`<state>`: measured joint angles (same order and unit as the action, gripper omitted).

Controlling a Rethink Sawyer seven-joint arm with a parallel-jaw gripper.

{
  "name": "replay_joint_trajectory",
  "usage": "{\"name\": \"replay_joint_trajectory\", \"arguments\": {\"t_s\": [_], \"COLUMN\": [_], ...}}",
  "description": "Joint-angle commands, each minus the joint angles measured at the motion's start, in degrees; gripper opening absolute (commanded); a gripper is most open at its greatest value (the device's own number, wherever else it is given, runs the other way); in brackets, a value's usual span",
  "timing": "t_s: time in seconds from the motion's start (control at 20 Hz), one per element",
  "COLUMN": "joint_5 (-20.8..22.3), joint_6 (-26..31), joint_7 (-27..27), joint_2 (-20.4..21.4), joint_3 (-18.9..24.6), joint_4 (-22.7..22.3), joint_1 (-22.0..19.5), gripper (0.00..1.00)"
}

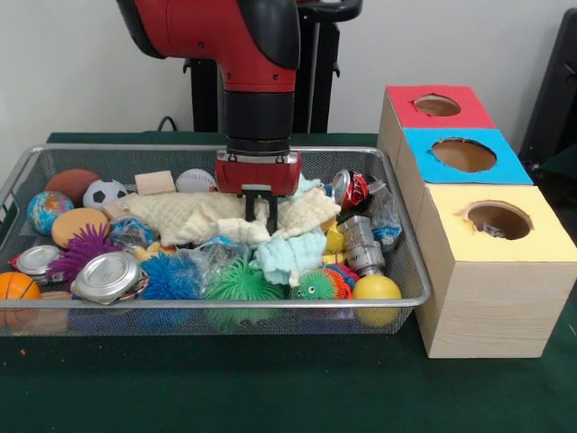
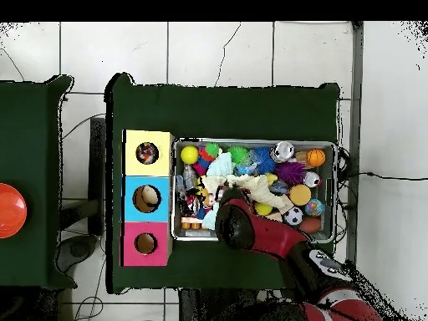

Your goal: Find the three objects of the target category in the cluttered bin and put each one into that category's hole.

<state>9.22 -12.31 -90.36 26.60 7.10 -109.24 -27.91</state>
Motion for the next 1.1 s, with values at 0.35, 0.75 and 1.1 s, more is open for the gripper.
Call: {"name": "replay_joint_trajectory", "arguments": {"t_s": [0.35, 0.75, 1.1], "joint_5": [7.1, 5.5, 5.6], "joint_6": [16.0, 30.8, 41.5], "joint_7": [-2.7, 5.2, 11.1], "joint_2": [12.9, 28.6, 31.3], "joint_3": [9.7, 16.1, 20.8], "joint_4": [-7.5, -10.4, -5.8], "joint_1": [-8.2, -14.9, -20.0], "gripper": [0.0, 0.0, 0.0]}}
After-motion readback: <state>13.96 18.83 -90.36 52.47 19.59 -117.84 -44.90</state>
